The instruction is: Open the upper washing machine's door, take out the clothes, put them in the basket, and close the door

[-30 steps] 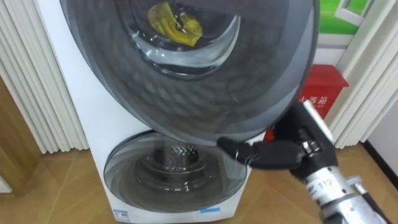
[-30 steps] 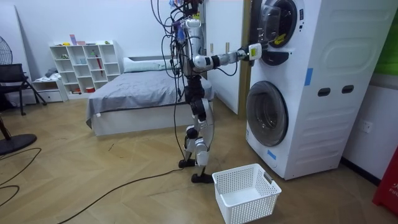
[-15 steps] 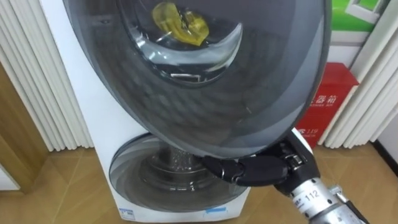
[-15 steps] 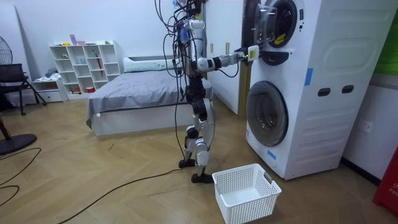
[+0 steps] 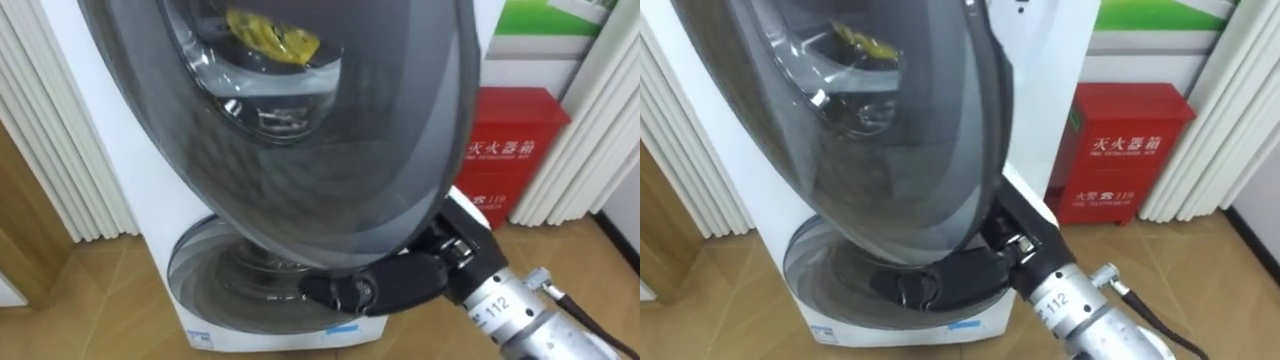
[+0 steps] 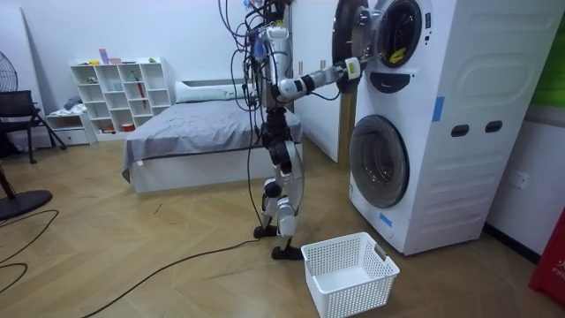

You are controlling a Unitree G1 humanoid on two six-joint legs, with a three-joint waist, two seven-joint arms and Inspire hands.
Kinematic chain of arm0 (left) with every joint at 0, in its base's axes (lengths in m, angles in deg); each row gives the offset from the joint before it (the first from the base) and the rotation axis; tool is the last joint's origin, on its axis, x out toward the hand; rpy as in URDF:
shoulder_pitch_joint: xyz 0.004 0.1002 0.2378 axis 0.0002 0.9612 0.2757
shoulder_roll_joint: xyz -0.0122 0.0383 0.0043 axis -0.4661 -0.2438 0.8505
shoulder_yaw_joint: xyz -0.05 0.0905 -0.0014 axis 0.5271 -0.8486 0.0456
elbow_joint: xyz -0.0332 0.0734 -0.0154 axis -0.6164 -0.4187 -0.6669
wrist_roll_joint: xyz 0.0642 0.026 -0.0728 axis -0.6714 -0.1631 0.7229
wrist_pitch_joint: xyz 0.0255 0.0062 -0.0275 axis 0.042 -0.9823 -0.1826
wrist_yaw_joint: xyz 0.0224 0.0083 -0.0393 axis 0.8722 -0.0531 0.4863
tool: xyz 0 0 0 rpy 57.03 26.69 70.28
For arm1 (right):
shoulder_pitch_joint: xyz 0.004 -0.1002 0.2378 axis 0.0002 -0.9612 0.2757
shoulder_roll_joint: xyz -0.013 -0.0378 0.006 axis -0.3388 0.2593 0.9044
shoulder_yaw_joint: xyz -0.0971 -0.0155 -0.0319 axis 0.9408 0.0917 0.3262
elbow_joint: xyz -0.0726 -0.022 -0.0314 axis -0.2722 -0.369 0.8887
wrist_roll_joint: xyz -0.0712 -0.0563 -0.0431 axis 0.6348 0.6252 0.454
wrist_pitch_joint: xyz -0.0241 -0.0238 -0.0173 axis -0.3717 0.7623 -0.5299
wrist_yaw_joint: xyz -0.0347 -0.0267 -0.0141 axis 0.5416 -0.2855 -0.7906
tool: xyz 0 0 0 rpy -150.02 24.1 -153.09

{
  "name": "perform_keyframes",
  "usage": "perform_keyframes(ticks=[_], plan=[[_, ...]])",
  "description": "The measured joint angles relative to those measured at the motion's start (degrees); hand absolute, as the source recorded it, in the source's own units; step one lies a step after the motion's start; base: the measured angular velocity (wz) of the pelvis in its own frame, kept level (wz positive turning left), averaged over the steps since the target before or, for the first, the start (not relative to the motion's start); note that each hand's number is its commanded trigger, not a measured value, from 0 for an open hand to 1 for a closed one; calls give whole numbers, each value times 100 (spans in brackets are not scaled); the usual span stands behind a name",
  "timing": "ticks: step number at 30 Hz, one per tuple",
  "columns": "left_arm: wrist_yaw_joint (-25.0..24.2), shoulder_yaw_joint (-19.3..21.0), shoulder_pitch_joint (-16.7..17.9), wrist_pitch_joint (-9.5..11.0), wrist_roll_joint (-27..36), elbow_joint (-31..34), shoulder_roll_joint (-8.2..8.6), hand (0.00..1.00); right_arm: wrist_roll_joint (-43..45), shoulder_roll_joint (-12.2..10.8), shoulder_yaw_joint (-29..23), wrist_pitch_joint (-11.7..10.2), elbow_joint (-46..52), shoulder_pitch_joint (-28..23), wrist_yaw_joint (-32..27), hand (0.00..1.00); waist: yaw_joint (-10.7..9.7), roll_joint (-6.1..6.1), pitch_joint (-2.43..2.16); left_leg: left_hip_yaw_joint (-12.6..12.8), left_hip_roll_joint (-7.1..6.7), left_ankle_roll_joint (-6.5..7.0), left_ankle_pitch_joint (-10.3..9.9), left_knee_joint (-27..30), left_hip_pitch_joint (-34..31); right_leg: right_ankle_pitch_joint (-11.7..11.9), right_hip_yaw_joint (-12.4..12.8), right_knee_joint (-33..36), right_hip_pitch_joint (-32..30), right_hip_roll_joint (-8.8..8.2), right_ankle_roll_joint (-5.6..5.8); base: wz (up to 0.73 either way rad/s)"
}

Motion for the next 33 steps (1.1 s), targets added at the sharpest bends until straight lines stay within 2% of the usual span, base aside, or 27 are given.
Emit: perform_keyframes(ticks=[5,9,14,18,19,23,33], plan=[[10,-43,-26,3,3,-55,-9,0,80,-4,359,129,1,291,142,0,7,-51,1,-3,52,-109,80,19,-29,-24,-97,11,-11,12,-71,8],[33,-44,-26,3,20,-81,-23,0,189,-8,659,134,2,461,224,0,57,-83,-8,-3,89,-142,105,101,-95,-55,-185,75,-37,10,-135,10],[15,-43,-24,6,132,-30,-32,0,186,-26,1155,134,-14,913,462,0,374,-187,-10,-30,149,-217,165,111,-122,-104,-388,73,3,10,-227,21],[-10,-41,-9,5,140,-30,-35,0,-16,-255,1286,33,-10,1422,640,0,563,-228,-20,-150,139,-232,185,91,-128,-124,-419,66,33,11,-226,17],[-10,-41,-5,5,177,-30,-35,0,-102,-321,1342,-69,-7,1564,653,0,609,-237,-21,-157,137,-233,185,88,-117,-123,-448,44,70,4,-224,17],[-10,-42,1,6,231,-35,-37,0,-252,-576,1358,-319,-3,1631,820,0,638,-273,-20,-246,92,-207,170,80,-74,-135,-563,-39,203,-47,-150,19],[33,-42,0,5,228,-34,-42,0,-239,-640,1410,-337,-26,1630,1170,0,639,-264,2,-295,9,-93,84,37,-96,-143,-574,-39,201,-120,-29,1]])
